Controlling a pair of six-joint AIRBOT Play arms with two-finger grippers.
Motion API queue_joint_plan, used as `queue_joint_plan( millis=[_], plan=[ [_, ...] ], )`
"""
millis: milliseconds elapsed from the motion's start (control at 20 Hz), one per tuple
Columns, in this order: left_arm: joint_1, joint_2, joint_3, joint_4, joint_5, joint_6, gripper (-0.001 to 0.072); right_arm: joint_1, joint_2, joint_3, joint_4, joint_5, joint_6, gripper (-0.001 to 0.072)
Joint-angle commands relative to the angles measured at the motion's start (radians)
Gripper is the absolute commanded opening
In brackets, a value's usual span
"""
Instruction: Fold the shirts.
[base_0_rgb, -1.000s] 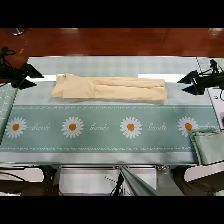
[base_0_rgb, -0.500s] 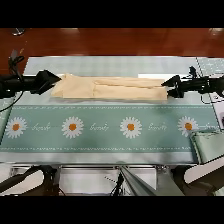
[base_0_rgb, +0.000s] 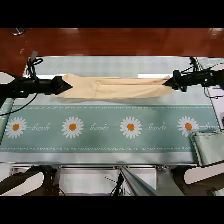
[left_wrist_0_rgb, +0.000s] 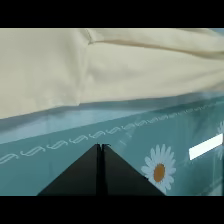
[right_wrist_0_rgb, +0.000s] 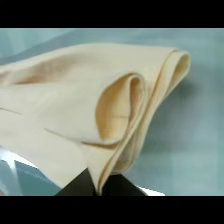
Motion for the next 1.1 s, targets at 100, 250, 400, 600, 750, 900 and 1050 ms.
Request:
queue_joint_plan(
  millis=[100,250,400,600,750,900,1050],
  plan=[
    [-0.261,-0.101,0.089,-0.004,0.014,-0.017,0.0022,-0.055,0.43,-0.193,-0.157,0.041,-0.024,0.0019],
    [-0.436,-0.256,0.255,0.0,0.066,-0.053,0.0021,-0.055,0.702,-0.341,-0.159,0.06,-0.004,0.0019],
    [-0.58,-0.47,0.472,0.008,0.069,-0.167,0.0022,-0.055,0.923,-0.413,-0.203,0.106,0.064,0.002],
    [-0.736,-0.689,0.734,0.008,0.084,-0.285,0.0022,-0.055,1.067,-0.416,-0.196,0.14,0.12,0.002],
    [-0.846,-0.782,0.807,0.003,0.082,-0.359,0.0021,-0.055,1.085,-0.416,-0.133,0.142,0.121,0.0019],
    [-0.96,-0.816,0.809,-0.009,0.064,-0.358,0.0022,-0.055,1.083,-0.416,-0.119,0.122,0.116,0.002],
    [-0.992,-0.812,0.822,-0.016,0.047,-0.355,0.0023,-0.055,1.077,-0.416,-0.104,0.12,0.115,0.0019]
  ],
)
